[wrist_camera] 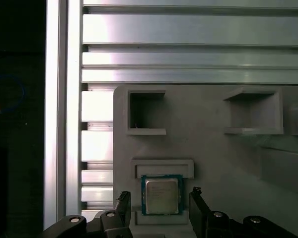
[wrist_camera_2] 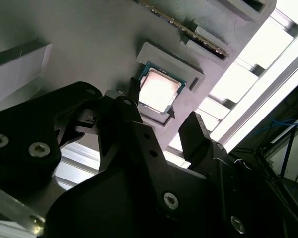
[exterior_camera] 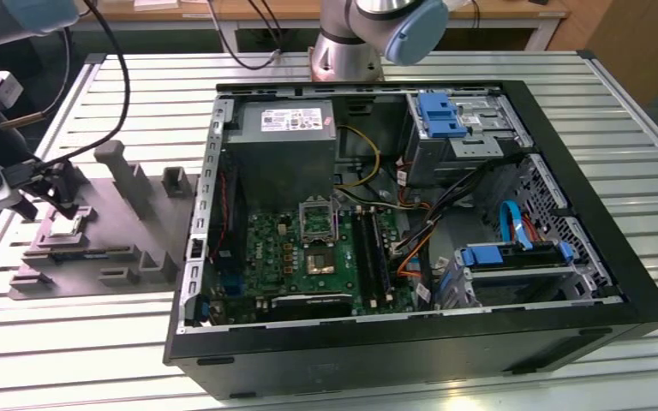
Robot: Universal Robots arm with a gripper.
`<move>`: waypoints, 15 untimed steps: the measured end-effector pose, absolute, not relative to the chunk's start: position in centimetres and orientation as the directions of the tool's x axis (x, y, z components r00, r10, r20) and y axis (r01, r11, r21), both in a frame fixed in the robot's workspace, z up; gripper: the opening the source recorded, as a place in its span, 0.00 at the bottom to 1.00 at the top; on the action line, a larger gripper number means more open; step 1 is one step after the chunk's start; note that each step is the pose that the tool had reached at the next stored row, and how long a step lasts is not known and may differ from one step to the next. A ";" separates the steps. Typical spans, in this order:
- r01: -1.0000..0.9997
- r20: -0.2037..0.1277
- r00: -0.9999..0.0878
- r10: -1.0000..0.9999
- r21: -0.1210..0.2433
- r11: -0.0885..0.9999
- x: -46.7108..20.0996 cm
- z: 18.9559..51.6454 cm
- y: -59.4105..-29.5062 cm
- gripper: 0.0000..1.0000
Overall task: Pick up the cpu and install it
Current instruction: 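Pick up the cpu and move it towards the insertion slot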
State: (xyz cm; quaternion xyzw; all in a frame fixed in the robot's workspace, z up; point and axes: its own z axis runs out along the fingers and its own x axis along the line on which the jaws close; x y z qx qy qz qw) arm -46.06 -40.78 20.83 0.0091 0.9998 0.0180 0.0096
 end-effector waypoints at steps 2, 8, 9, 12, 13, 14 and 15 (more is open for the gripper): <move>0.018 -0.019 -1.000 0.019 0.036 0.999 -46.1 20.6 -40.8 0.58; 0.019 -0.019 -1.000 0.020 0.036 0.999 -46.0 20.2 -40.8 0.58; 0.019 -0.019 -1.000 0.020 0.036 0.999 -46.0 20.1 -40.8 0.58; 0.019 -0.019 -1.000 0.020 0.036 0.999 -46.0 19.9 -40.8 0.58; 0.019 -0.019 -1.000 0.020 0.036 0.999 -46.0 19.9 -40.8 0.58; 0.020 -0.019 -1.000 0.020 0.036 0.999 -46.0 19.8 -40.8 0.58; 0.020 -0.019 -1.000 0.020 0.036 0.999 -46.0 19.7 -40.8 0.58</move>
